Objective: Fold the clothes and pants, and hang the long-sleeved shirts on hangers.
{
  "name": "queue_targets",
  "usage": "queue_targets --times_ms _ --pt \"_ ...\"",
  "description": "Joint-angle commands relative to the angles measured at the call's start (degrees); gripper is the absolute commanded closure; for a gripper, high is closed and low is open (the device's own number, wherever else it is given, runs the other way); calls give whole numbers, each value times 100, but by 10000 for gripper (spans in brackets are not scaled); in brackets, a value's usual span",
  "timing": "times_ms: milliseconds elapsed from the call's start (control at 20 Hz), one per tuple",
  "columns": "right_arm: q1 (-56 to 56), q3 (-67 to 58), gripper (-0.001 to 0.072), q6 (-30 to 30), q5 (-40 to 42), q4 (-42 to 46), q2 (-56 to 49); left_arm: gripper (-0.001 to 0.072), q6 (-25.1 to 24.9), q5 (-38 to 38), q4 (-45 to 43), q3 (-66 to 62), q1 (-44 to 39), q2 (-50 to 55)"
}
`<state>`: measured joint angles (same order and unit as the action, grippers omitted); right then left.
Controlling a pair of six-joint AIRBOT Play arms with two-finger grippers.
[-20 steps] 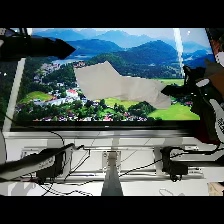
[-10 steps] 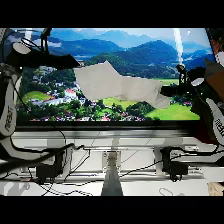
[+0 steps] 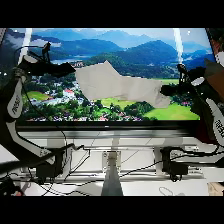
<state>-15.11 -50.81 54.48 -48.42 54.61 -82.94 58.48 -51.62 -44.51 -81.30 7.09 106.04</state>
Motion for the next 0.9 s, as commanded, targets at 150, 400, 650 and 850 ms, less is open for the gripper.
queue_targets --times_ms 150,400,650,850 --pt "4 -125 694 4 -70 -337 2 643 -109 1172 -4 -7 -610 313" --pt "4 -1008 694 4 -796 -304 192 697 -105 1342 -219 -15 -566 -354" --pt "2 -1945 695 35 -649 -127 1438 697 -85 1373 -1368 -17 -11 -2636" --pt "2 -2221 694 328 -48 249 2868 696 -87 1377 -2026 -15 525 -4811"
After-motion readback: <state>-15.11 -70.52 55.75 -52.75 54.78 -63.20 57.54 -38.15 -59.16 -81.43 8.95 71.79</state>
